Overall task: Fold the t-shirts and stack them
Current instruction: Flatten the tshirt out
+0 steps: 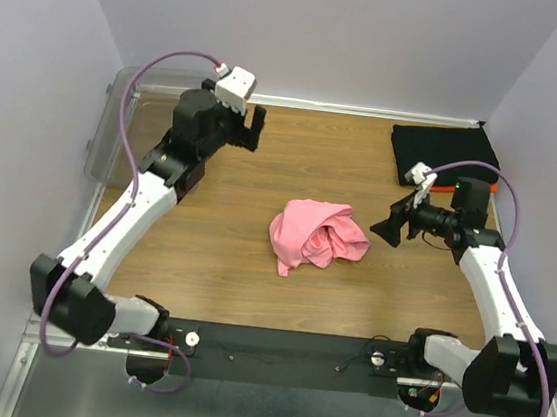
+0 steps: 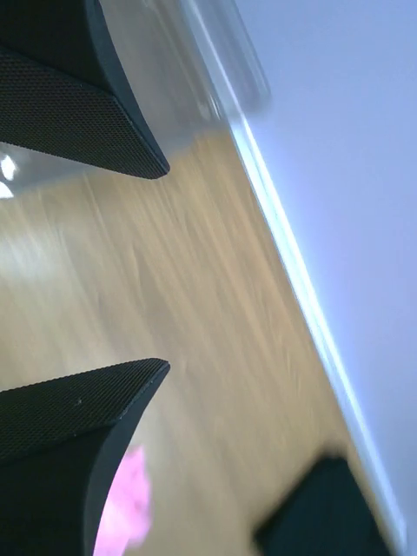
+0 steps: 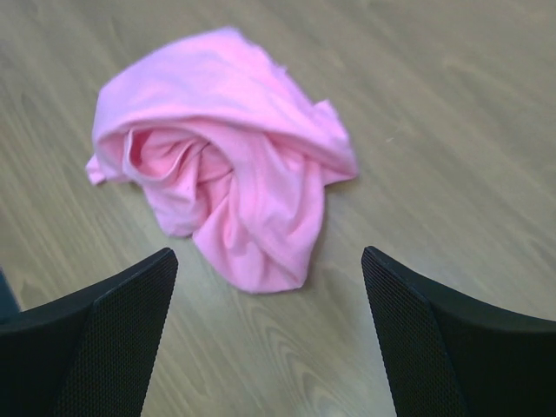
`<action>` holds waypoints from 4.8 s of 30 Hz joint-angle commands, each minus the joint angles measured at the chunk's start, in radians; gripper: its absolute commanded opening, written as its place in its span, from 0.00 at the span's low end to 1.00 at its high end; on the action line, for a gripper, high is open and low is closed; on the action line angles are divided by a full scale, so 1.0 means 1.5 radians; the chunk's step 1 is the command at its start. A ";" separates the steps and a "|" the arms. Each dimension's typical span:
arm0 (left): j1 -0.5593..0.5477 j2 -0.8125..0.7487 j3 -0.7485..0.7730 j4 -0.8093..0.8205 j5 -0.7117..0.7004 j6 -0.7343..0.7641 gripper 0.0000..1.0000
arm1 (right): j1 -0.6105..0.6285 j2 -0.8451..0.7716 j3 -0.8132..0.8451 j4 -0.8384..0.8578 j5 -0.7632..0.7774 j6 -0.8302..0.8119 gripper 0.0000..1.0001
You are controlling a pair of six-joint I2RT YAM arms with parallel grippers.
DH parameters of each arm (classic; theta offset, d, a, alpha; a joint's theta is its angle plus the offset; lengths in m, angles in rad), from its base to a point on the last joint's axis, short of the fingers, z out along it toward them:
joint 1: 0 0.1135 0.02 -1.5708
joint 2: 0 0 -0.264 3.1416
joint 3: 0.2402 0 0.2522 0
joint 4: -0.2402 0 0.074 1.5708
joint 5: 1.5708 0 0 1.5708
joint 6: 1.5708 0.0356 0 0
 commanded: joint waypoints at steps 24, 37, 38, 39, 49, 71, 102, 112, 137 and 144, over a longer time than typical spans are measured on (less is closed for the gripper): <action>-0.351 0.058 -0.334 0.153 -0.080 -0.343 0.75 | 0.296 0.238 0.011 0.071 0.420 -0.014 0.72; -0.361 0.071 -0.331 0.134 -0.094 -0.338 0.20 | 0.297 0.212 0.033 0.067 0.433 0.047 0.01; -0.361 0.071 -0.330 0.134 -0.095 -0.336 0.15 | 0.292 0.201 0.034 0.066 0.429 0.048 0.01; -0.361 0.071 -0.328 0.134 -0.094 -0.332 0.12 | 0.288 0.179 0.036 0.065 0.422 0.048 0.00; -0.362 -0.030 -0.314 0.130 -0.127 -0.306 0.00 | 0.225 0.044 0.063 0.033 0.327 0.032 0.00; -0.446 -0.099 -0.078 0.265 0.217 -0.313 0.00 | 0.214 -0.050 0.747 -0.139 0.459 0.091 0.01; -0.353 -0.597 -0.508 0.023 -0.256 -0.589 0.98 | 0.536 0.579 0.774 0.040 0.367 0.318 0.53; -0.350 -0.461 -0.490 0.025 -0.227 -0.522 0.99 | 0.341 0.435 0.527 -0.014 0.264 0.154 0.83; -0.203 -0.442 -0.496 0.114 -0.177 -0.501 0.98 | 0.320 0.503 0.304 -0.004 0.130 0.159 0.73; -0.201 -0.506 -0.538 0.096 -0.133 -0.519 0.98 | 0.334 0.563 0.342 -0.007 0.098 0.165 0.63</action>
